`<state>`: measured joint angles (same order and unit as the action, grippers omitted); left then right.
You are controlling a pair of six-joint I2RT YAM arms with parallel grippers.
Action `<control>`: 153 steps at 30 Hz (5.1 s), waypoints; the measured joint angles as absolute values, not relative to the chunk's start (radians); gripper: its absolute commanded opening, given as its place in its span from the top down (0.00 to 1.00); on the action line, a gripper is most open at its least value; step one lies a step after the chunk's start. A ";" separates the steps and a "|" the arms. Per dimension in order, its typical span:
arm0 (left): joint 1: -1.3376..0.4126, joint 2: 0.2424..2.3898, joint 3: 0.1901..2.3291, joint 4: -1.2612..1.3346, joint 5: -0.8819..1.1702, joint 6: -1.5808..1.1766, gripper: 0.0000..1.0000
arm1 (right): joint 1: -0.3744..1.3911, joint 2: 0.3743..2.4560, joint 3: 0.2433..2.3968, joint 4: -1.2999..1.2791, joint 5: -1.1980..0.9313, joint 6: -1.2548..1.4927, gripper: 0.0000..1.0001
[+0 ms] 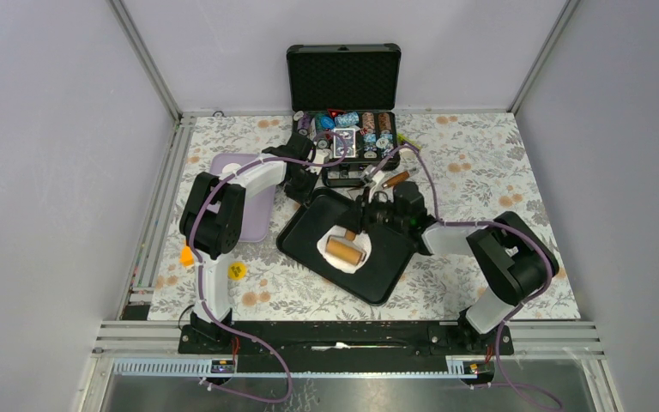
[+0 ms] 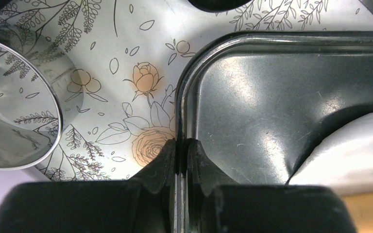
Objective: Roll out the dumpling wrappers from the dough
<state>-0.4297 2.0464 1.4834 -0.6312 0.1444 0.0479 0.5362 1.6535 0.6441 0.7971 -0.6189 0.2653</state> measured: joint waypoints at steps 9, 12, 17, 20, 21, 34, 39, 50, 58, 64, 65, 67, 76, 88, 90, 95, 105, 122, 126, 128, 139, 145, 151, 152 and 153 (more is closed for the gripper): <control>-0.430 2.046 1.483 -0.631 0.144 0.048 1.00 | 0.621 1.647 0.614 0.831 -0.654 0.270 1.00; -0.430 2.046 1.483 -0.631 0.144 0.048 1.00 | 0.582 1.653 0.619 0.824 -0.647 0.303 1.00; -0.430 2.046 1.483 -0.631 0.144 0.048 1.00 | 0.438 1.652 0.644 0.810 -0.602 0.333 1.00; -0.430 2.046 1.483 -0.631 0.144 0.048 1.00 | 0.416 1.642 0.651 0.778 -0.599 0.341 1.00; -0.430 2.046 1.483 -0.631 0.144 0.048 1.00 | 0.416 1.639 0.653 0.768 -0.598 0.339 1.00; -0.430 2.046 1.483 -0.631 0.144 0.047 1.00 | 0.591 1.622 0.628 0.733 -0.684 0.241 1.00; -0.430 2.046 1.483 -0.631 0.144 0.048 1.00 | 0.636 1.632 0.633 0.700 -0.724 0.244 1.00; -0.429 2.046 1.483 -0.630 0.144 0.036 1.00 | 0.505 1.593 0.643 0.553 -0.701 0.299 1.00; -0.429 2.046 1.485 -0.602 0.145 0.007 1.00 | 0.397 1.575 0.652 0.479 -0.693 0.321 1.00; -0.429 2.046 1.485 -0.577 0.144 -0.009 1.00 | 0.332 1.574 0.658 0.475 -0.709 0.342 1.00; -0.429 2.046 1.485 -0.577 0.144 -0.009 1.00 | 0.320 1.574 0.662 0.476 -0.721 0.346 1.00; -0.429 2.046 1.485 -0.577 0.144 -0.010 1.00 | 0.299 1.572 0.677 0.475 -0.733 0.353 1.00; -0.427 2.046 1.484 -0.614 0.142 0.025 1.00 | 0.259 1.523 0.769 0.464 -0.775 0.350 1.00; -0.427 2.046 1.484 -0.623 0.140 0.030 1.00 | 0.426 1.560 0.679 0.492 -0.703 0.221 1.00; -0.427 2.046 1.484 -0.624 0.139 0.030 1.00 | 0.454 1.563 0.679 0.521 -0.697 0.202 1.00; -0.427 2.046 1.484 -0.624 0.135 0.030 1.00 | 0.504 1.570 0.663 0.596 -0.692 0.149 1.00; -0.427 2.046 1.484 -0.624 0.135 0.030 1.00 | 0.541 1.560 0.606 0.727 -0.745 0.131 1.00; -0.427 2.047 1.486 -0.627 0.142 0.038 1.00 | 0.445 1.653 0.805 0.779 -0.741 0.364 1.00; -0.426 2.058 1.504 -0.644 0.148 0.044 1.00 | 0.446 1.791 0.797 0.822 -0.712 0.354 1.00; -0.424 2.064 1.513 -0.656 0.152 0.045 1.00 | 0.451 1.828 0.771 0.870 -0.731 0.419 1.00; -0.417 2.072 1.526 -0.670 0.163 0.045 1.00 | 0.501 1.784 0.707 0.902 -0.715 0.382 1.00; -0.412 2.072 1.526 -0.670 0.172 0.045 1.00 | 0.505 1.784 0.695 0.918 -0.717 0.381 1.00; -0.410 2.073 1.526 -0.670 0.178 0.045 1.00 | 0.516 1.777 0.690 0.914 -0.716 0.366 1.00; -0.410 2.073 1.526 -0.670 0.178 0.045 1.00 | 0.518 1.777 0.689 0.913 -0.716 0.363 1.00; -0.410 2.073 1.526 -0.670 0.179 0.045 1.00 | 0.520 1.776 0.689 0.910 -0.716 0.360 1.00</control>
<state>-0.4103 2.0731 1.5261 -0.6701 0.1787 0.0452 0.5201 1.7760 0.6888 0.9104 -0.7158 0.3603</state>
